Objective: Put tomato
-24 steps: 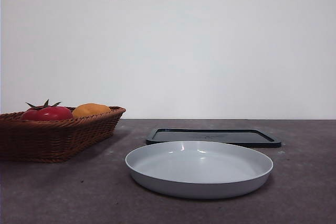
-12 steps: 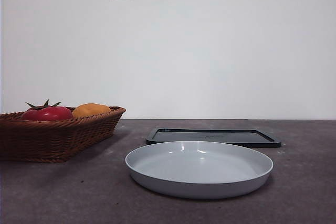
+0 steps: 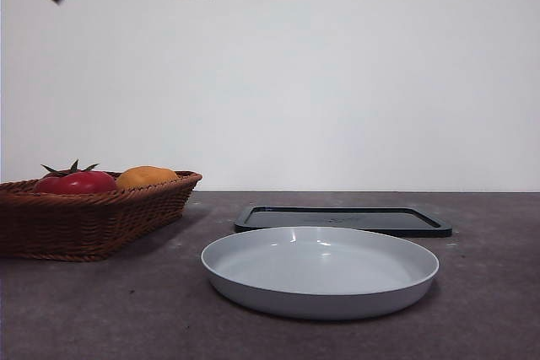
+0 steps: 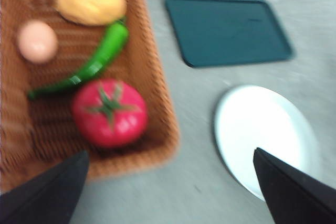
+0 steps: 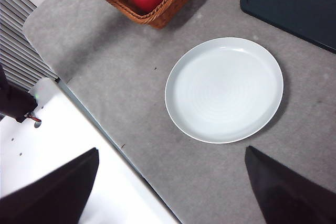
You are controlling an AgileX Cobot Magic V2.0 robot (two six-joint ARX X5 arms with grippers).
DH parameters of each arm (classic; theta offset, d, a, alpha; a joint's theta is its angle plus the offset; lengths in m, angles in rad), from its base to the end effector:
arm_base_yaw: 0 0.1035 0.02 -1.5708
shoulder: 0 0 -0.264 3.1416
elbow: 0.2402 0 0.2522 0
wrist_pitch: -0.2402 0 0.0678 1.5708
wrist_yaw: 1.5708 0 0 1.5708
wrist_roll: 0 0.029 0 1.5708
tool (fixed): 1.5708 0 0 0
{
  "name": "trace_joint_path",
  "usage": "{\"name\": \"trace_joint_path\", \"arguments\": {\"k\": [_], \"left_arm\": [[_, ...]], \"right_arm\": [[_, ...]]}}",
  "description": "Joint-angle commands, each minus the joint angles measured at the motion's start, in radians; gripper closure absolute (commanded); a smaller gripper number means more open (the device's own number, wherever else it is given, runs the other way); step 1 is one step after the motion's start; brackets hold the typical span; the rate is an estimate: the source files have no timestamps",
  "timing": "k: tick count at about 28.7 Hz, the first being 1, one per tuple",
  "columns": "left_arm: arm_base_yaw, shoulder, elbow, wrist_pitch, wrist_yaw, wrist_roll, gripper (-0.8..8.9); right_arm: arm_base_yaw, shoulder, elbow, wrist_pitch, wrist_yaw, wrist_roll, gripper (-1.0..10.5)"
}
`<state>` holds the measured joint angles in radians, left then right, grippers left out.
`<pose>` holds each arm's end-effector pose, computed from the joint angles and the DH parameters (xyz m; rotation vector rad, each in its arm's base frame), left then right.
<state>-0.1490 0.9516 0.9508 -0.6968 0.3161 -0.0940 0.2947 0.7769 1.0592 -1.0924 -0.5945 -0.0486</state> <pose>0.1815 -0.0364 0.3170 -0.1472 0.7220 -0.4129 0.1040 0.0485 0.3479 0.0820 0.8058 0.8582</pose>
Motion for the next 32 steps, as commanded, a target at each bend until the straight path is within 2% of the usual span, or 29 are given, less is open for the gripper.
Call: {"name": "trace_joint_path", "arguments": {"k": [1,14,32], "left_arm": [[-0.003,0.078,0.024,0.070,-0.012,0.031,3.09],[-0.010,0.398,0.024,0.251,-0.074,0.094,3.10],[-0.020,0.557,0.024,0.335,-0.081,0.114,3.10]], "right_arm": [[0.005,0.007,0.016,0.007,0.000,-0.011,5.0],[0.005,0.007,0.016,0.007,-0.001,-0.011,5.0],[0.005,0.007,0.016,0.007,-0.001,-0.011,5.0]]}}
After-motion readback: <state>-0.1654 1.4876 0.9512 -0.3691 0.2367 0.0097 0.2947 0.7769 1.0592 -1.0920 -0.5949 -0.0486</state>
